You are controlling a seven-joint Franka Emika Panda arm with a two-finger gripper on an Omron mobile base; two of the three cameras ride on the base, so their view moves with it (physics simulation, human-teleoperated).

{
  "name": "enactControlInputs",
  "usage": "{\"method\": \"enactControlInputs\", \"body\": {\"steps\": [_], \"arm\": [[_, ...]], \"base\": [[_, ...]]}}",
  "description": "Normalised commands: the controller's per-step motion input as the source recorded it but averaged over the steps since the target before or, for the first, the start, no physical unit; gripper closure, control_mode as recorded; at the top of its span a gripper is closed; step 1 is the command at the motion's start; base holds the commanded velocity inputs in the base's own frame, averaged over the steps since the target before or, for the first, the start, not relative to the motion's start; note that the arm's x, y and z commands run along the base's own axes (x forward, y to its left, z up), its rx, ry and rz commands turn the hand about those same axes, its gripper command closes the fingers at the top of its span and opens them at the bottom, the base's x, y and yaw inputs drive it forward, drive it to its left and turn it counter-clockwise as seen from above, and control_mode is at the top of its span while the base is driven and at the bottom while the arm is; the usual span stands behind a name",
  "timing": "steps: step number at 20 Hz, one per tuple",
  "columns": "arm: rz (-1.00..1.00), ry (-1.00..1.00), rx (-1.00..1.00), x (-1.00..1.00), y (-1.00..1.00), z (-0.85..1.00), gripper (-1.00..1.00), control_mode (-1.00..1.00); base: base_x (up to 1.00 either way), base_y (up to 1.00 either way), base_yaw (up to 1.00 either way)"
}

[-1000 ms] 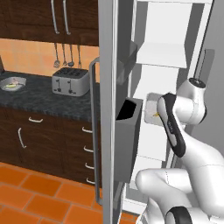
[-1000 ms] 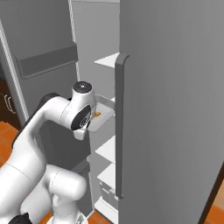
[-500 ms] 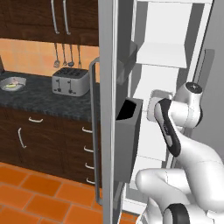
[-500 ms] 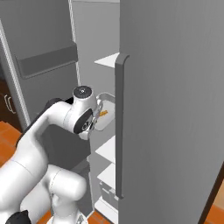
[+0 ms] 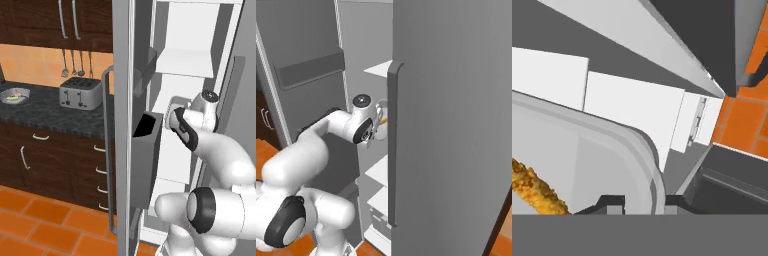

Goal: Take the meat container that has the shrimp and place it on the second highest rack of the freezer. Then take the vegetable container that has the lemon wedge and garlic and place it on the highest rack of the freezer.

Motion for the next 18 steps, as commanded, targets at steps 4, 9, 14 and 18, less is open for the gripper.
{"method": "enactControlInputs", "body": {"steps": [4,9,14,18], "arm": [[0.0,-0.01,0.0,0.54,-0.37,-0.01,1.0,-1.0],[-0.04,0.0,-0.01,0.37,-0.43,-0.18,1.0,-1.0],[-0.03,-0.04,-0.11,0.23,-0.08,-0.49,1.0,-1.0],[0.0,-0.11,-0.07,0.34,0.0,-0.17,1.0,-1.0]], "base": [[0.0,0.0,0.0],[0.0,0.0,0.0],[0.0,0.0,0.0],[0.0,0.0,0.0]]}}
